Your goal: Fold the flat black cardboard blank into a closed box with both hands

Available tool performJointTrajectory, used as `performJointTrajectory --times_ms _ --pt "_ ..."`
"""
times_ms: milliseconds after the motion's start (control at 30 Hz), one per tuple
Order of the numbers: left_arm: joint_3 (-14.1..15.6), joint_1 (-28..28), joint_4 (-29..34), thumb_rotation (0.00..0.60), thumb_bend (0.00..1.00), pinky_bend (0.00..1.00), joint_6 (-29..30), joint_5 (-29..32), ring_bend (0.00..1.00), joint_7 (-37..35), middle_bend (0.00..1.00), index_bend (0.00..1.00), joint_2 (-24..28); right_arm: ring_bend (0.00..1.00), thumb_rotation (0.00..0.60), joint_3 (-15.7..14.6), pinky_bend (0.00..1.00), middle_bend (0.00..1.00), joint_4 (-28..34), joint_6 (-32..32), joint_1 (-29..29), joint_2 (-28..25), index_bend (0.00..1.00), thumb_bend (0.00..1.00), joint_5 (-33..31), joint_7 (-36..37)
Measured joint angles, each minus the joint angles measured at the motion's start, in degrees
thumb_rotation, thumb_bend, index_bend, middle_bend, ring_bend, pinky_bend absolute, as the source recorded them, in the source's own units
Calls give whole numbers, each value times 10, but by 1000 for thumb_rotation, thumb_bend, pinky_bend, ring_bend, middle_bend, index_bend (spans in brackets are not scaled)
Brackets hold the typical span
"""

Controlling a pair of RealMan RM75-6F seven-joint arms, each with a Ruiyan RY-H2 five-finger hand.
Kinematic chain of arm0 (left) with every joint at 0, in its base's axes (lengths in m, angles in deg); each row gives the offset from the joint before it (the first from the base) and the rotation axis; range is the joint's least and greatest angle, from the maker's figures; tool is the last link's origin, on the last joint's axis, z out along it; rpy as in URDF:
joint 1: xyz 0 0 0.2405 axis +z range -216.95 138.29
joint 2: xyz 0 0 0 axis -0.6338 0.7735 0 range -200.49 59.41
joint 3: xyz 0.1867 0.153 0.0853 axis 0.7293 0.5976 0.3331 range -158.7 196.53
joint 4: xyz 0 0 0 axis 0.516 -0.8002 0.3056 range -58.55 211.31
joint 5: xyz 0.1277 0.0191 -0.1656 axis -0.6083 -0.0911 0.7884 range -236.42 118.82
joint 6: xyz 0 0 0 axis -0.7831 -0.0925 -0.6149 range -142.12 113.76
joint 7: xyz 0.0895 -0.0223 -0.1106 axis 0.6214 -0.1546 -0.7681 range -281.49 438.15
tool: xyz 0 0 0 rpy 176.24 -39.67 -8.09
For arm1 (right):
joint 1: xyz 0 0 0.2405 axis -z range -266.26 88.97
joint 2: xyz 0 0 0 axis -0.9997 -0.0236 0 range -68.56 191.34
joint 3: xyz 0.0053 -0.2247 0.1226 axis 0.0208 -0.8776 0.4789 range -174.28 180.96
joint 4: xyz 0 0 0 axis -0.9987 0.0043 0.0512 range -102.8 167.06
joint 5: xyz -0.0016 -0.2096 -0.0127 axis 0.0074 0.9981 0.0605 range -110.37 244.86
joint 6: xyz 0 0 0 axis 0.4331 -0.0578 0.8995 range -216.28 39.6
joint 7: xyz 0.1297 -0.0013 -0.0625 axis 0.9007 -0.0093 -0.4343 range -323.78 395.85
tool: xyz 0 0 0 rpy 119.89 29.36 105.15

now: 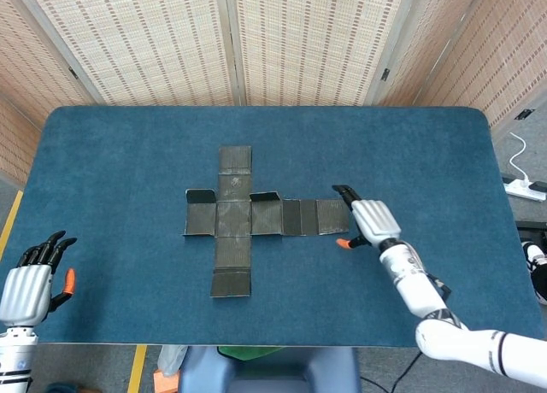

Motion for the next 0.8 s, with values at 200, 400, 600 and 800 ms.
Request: performJointTrajectory --times_ms 200,400,600,800 --pt "0 -2 -3 600 565 204 -9 6 216 -5 216 253 1 704 600 7 847 26 -93 -27 -98 113 0 0 -94 -50" --pt "-2 -2 -5 600 566 204 -13 12 216 -11 216 253 4 750 600 8 891 155 -178 -45 -154 199 3 32 -105 -63" --pt "-2 -2 -8 600 566 204 -19 18 216 -17 209 253 5 817 600 3 951 391 -240 -36 -172 255 242 140 -73 -59" --pt "-2 -3 -8 600 565 201 -24 21 202 -22 202 254 9 862 600 2 993 539 -305 -24 -178 298 475 225 -24 -32"
